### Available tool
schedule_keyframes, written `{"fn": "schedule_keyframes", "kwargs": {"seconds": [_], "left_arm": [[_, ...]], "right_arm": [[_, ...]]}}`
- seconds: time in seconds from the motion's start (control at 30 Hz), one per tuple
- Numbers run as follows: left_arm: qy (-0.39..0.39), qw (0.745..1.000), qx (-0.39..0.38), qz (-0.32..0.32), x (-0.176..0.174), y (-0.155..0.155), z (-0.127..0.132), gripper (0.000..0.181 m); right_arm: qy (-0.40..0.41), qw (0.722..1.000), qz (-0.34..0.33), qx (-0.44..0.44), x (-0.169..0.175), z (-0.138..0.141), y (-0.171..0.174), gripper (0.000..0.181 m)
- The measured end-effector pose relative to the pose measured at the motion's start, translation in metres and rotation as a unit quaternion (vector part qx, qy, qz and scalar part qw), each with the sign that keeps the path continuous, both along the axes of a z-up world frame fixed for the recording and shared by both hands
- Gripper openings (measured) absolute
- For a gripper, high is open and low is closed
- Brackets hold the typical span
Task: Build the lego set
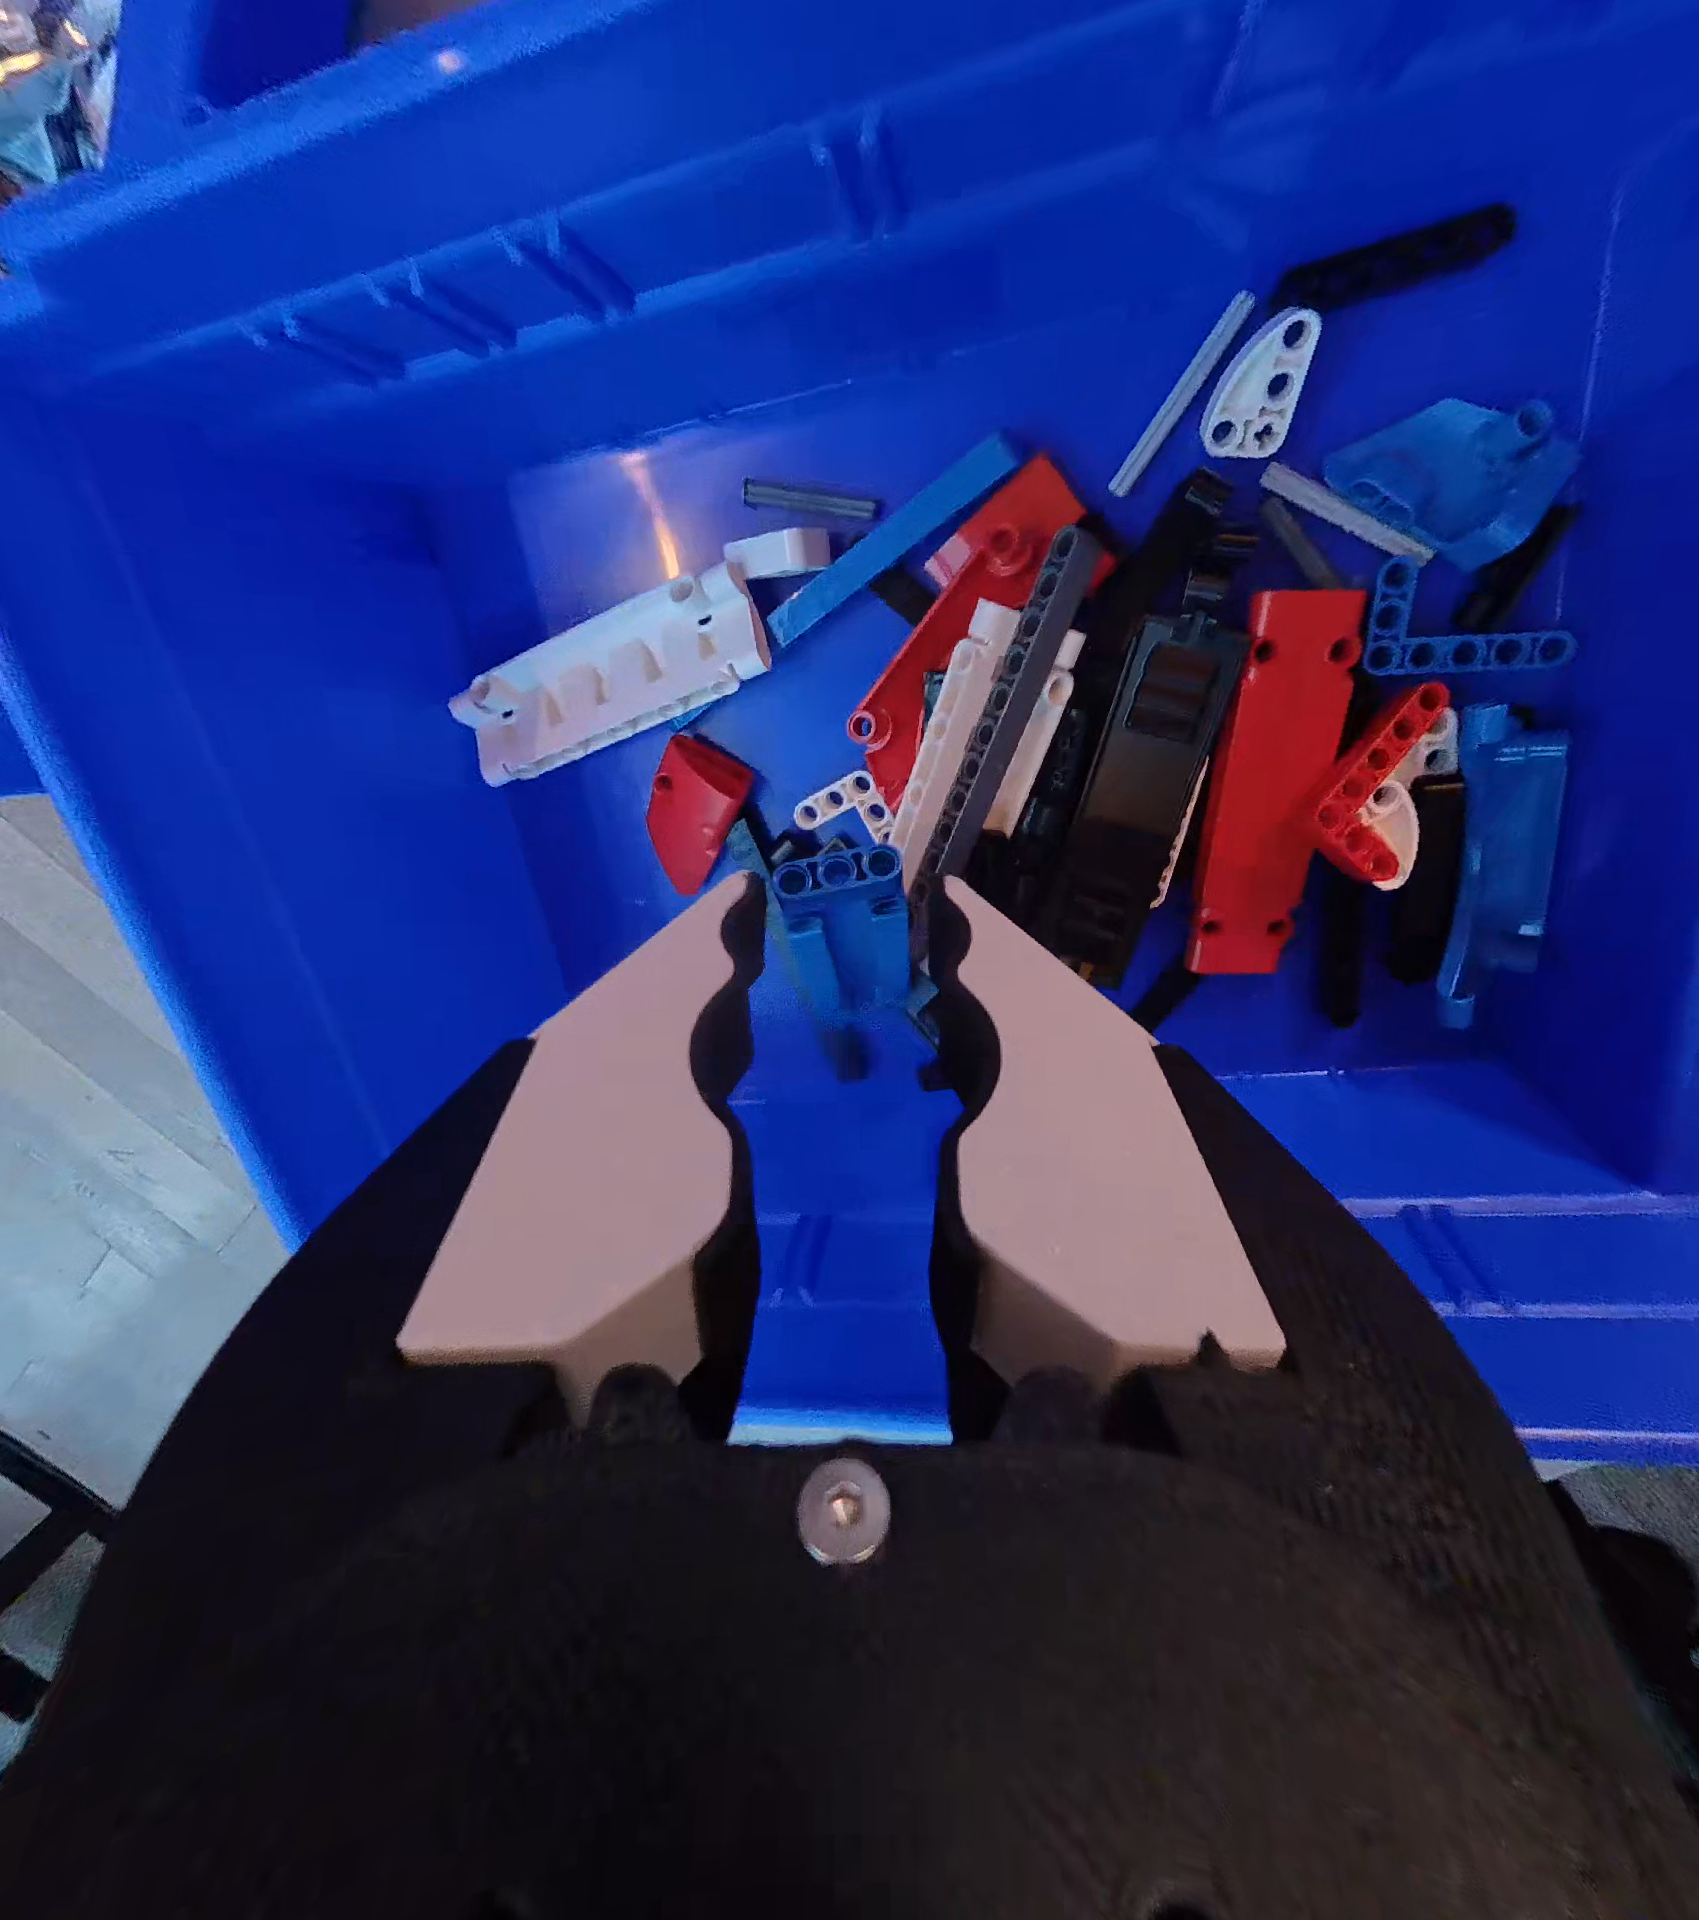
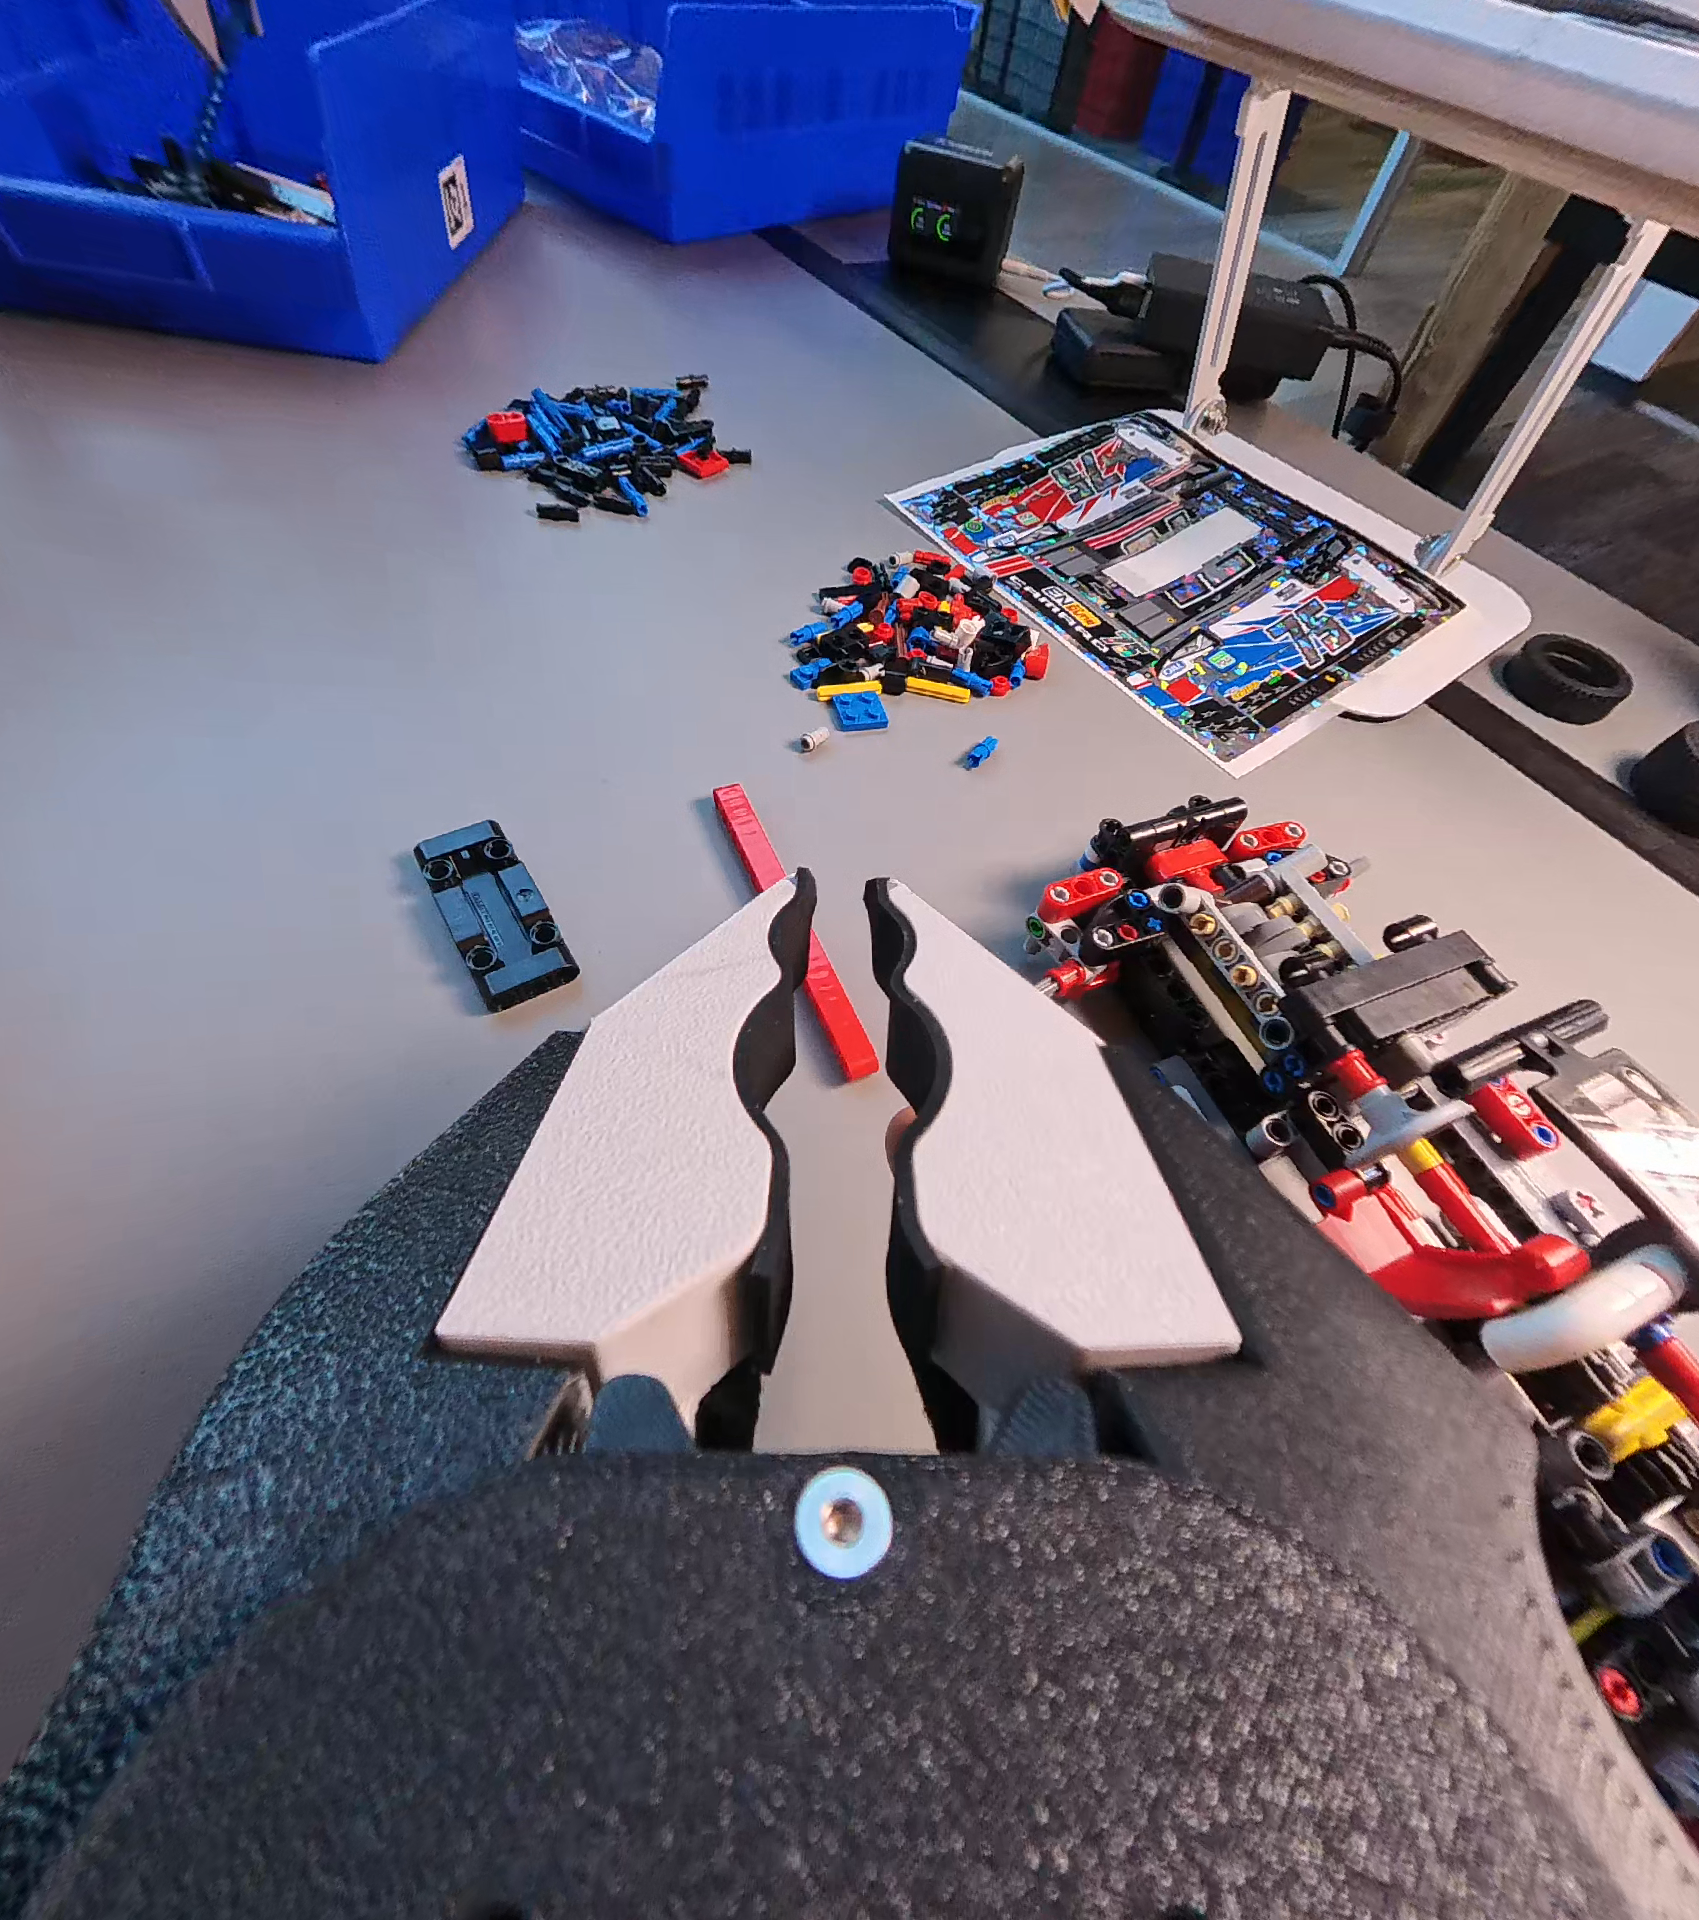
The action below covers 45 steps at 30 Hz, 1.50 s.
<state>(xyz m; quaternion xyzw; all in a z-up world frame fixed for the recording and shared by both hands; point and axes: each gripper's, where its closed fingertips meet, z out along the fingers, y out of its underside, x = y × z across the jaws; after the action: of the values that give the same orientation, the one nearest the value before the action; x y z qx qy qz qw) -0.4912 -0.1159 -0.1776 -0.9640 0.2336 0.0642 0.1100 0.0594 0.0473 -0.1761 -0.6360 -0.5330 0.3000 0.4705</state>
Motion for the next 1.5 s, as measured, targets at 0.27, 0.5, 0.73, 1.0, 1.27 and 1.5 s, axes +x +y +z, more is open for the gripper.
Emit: {"fn": "schedule_keyframes", "kwargs": {"seconds": [0.27,0.5,0.73,1.0,1.27,1.5], "left_arm": [[-0.036,0.995,-0.055,-0.078,0.061,-0.012,-0.045,0.071],[-0.025,0.996,-0.045,-0.068,0.047,-0.008,-0.049,0.042],[0.018,1.000,-0.007,-0.015,-0.015,0.002,-0.015,0.001],[-0.127,0.989,-0.021,-0.074,0.084,-0.013,-0.015,0.047],[-0.048,0.988,-0.063,-0.131,0.103,-0.030,-0.059,0.060],[0.086,0.995,0.012,-0.051,0.029,-0.006,-0.033,0.029]], "right_arm": [[0.005,1.000,-0.007,0.002,0.004,0.001,0.001,0.008],[0.007,1.000,-0.019,0.001,0.010,0.003,0.002,0.007],[0.006,1.000,-0.026,0.003,0.011,0.003,0.004,0.007],[0.003,1.000,-0.030,-0.002,0.010,0.000,0.006,0.007],[0.001,1.000,-0.028,-0.002,0.008,-0.002,0.005,0.006],[0.002,0.999,-0.033,0.002,0.012,0.001,0.006,0.006]]}}
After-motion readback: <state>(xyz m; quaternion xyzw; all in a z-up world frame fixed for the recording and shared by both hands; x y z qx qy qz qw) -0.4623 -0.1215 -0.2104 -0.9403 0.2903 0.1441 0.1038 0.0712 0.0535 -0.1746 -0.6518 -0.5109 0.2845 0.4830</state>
